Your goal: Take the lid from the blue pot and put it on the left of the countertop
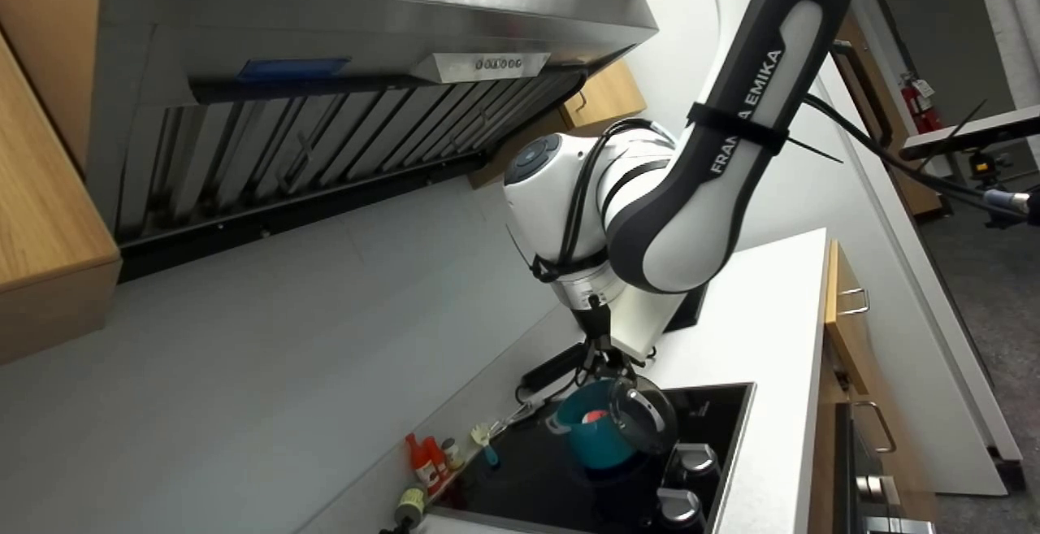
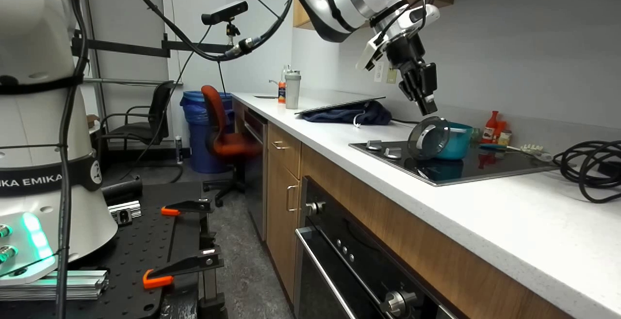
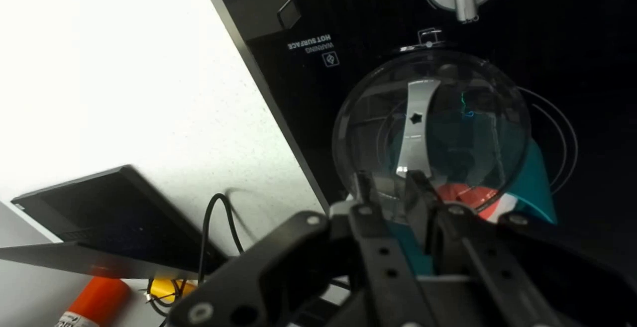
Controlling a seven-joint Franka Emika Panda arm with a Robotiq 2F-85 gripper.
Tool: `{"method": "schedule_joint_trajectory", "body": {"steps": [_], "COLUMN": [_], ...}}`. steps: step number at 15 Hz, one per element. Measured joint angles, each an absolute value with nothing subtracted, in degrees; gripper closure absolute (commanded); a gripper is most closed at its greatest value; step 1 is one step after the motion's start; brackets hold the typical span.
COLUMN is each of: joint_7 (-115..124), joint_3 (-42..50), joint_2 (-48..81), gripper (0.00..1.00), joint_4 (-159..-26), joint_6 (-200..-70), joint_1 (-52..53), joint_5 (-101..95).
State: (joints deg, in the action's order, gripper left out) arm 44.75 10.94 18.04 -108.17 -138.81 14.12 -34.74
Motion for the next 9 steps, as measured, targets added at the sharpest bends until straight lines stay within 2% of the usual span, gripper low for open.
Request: {"method": "schedule_joint_trajectory", "body": {"steps": [6, 9], "joint_7": [44.1, 44.1], "joint_3": [9.3, 8.5], "joint_2": [17.9, 18.0], "gripper": [0.01, 0.0], "joint_4": [-108.2, -108.7], "joint_6": [-138.8, -138.8], "joint_1": [13.6, 13.1], "joint_5": [-34.8, -34.7]}}
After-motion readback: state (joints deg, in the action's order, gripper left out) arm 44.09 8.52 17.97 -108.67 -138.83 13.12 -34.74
